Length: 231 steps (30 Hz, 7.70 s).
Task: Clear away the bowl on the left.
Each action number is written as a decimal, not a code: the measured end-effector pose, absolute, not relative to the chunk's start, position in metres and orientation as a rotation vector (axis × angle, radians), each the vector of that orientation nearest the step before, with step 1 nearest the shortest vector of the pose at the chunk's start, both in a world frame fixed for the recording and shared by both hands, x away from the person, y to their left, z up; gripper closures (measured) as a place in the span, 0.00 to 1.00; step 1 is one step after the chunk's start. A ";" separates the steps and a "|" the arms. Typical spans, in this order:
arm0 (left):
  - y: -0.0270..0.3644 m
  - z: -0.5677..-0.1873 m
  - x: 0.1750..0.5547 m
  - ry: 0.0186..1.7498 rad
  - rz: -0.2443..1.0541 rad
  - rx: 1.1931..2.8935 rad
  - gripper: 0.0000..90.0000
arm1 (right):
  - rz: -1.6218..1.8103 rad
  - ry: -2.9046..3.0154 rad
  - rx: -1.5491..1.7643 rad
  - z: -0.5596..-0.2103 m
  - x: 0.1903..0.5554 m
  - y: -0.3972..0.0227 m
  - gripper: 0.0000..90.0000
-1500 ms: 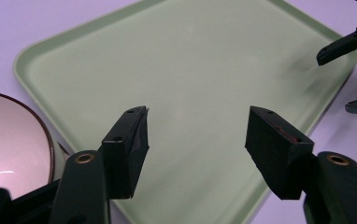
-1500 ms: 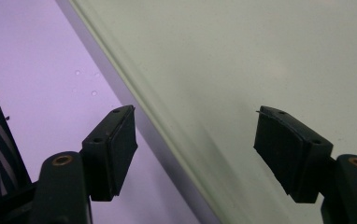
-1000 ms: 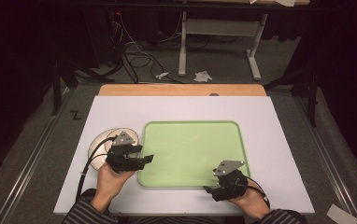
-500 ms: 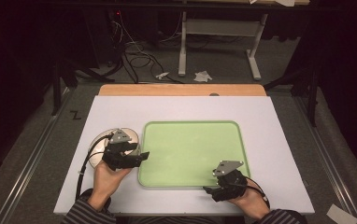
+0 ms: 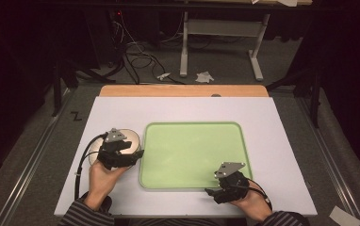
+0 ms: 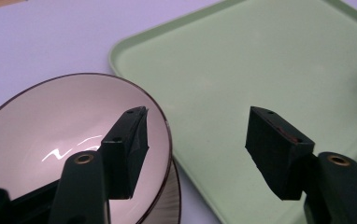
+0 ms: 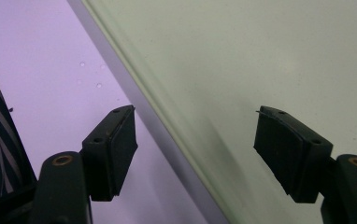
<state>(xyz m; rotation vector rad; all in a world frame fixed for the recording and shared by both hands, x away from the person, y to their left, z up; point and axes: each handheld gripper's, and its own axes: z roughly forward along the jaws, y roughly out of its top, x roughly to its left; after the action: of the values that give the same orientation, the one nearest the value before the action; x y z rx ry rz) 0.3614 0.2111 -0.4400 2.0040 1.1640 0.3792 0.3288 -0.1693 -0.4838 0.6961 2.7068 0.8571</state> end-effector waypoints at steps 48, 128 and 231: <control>0.284 -0.452 0.382 1.513 0.430 1.876 0.42 | 0.841 2.719 0.690 -0.485 0.328 -0.168 0.35; 0.285 -0.476 0.414 1.671 0.193 1.915 0.92 | 0.825 2.734 0.670 -0.487 0.328 -0.166 0.36; 0.148 -0.426 0.408 1.123 0.142 2.142 0.91 | 0.791 2.760 0.655 -0.488 0.326 -0.165 0.36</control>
<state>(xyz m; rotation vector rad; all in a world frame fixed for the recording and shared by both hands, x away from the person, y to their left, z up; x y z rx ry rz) 0.4083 0.1482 -0.4256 2.1415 1.1226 0.1415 0.3262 -0.1652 -0.4881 0.6546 2.7596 0.7906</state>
